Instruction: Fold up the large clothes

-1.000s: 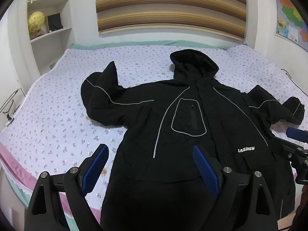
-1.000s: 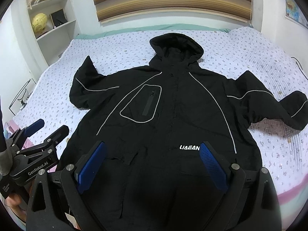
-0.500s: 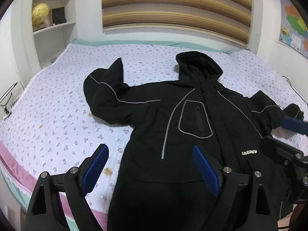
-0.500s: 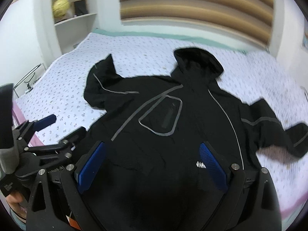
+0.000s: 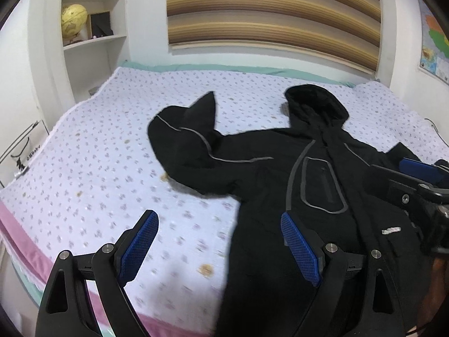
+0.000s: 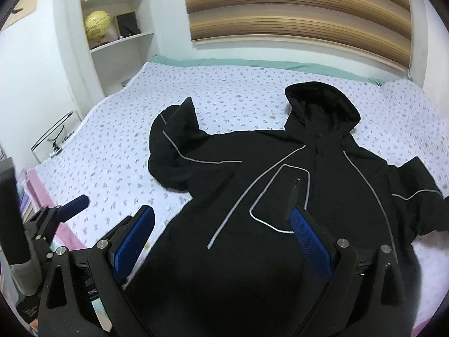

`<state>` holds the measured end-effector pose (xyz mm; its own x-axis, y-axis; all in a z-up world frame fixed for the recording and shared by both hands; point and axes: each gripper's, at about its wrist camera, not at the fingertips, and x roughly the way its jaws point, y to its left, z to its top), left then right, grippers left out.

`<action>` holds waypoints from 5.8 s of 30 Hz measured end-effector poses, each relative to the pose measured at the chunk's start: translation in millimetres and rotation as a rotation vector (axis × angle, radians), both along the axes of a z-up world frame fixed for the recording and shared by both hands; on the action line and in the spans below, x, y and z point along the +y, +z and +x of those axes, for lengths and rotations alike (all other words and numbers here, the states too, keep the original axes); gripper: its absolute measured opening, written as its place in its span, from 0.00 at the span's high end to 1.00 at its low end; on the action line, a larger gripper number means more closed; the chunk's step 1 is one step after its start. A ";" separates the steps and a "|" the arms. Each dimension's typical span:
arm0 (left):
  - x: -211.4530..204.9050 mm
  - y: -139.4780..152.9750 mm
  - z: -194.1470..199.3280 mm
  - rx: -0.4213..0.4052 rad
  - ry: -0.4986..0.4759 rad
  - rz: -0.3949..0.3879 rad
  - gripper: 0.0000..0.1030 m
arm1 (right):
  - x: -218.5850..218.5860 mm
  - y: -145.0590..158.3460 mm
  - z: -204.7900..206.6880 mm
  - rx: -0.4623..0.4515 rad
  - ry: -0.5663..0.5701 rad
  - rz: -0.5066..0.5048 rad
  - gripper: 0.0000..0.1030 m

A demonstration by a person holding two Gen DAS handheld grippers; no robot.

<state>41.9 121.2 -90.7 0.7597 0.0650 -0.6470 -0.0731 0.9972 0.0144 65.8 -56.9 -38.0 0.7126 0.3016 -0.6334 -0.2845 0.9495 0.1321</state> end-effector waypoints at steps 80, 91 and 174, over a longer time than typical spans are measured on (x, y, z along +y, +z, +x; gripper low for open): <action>-165.5 -134.9 231.8 0.284 -0.450 -0.090 0.81 | -137.6 -95.2 100.4 0.143 -0.225 -0.027 0.08; -102.5 -55.9 184.2 0.126 -0.623 -0.567 0.38 | -140.9 -118.5 136.4 0.263 -0.191 0.160 0.08; -478.8 -130.9 205.1 0.331 -0.639 -0.171 0.32 | -559.8 -53.7 -62.4 -0.033 -0.705 0.149 0.21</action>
<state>247.0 -357.6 -221.6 0.3790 -0.4468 -0.8104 0.5035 0.8343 -0.2245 3.3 -616.7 -91.8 0.7875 -0.1554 -0.5964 0.3833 0.8812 0.2766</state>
